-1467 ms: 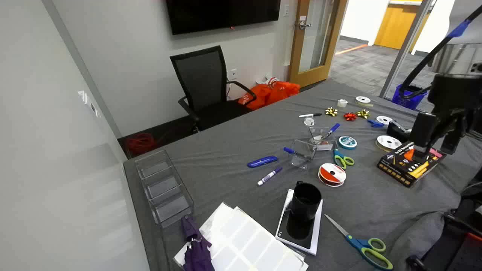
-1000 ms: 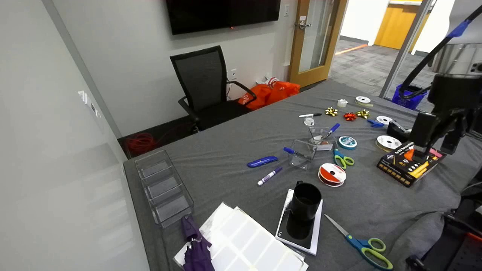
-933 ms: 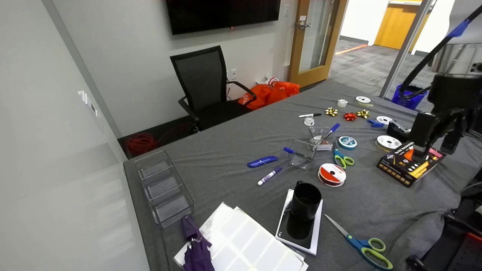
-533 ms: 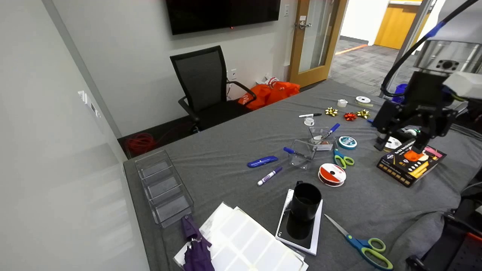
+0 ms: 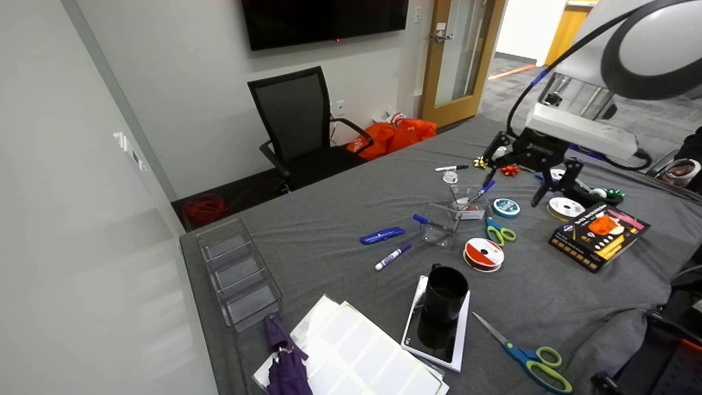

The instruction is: Take the blue pen out of the clear container

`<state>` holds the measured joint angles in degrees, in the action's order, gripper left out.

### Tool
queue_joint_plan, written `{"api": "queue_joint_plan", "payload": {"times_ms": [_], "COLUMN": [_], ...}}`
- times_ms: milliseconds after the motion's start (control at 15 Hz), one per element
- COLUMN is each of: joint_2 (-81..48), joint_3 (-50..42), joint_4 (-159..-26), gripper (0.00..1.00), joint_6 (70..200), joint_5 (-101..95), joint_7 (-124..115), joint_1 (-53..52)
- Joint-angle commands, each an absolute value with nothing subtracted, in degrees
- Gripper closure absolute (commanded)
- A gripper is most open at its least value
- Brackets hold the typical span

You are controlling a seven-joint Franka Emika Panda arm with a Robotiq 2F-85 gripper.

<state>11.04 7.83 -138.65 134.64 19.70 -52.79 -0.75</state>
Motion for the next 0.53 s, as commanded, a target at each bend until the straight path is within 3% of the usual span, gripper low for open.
{"api": "queue_joint_plan", "payload": {"times_ms": [0,467], "joint_2": [2.49,2.46], "joint_3": [6.95,5.76], "joint_4": [-131.96,-132.36], "gripper": [0.0,0.0], "joint_6": [137.78,137.84], "joint_5": [19.09,18.25], "joint_7": [-63.21,-66.62], "joint_1": [-0.32,-1.61]}}
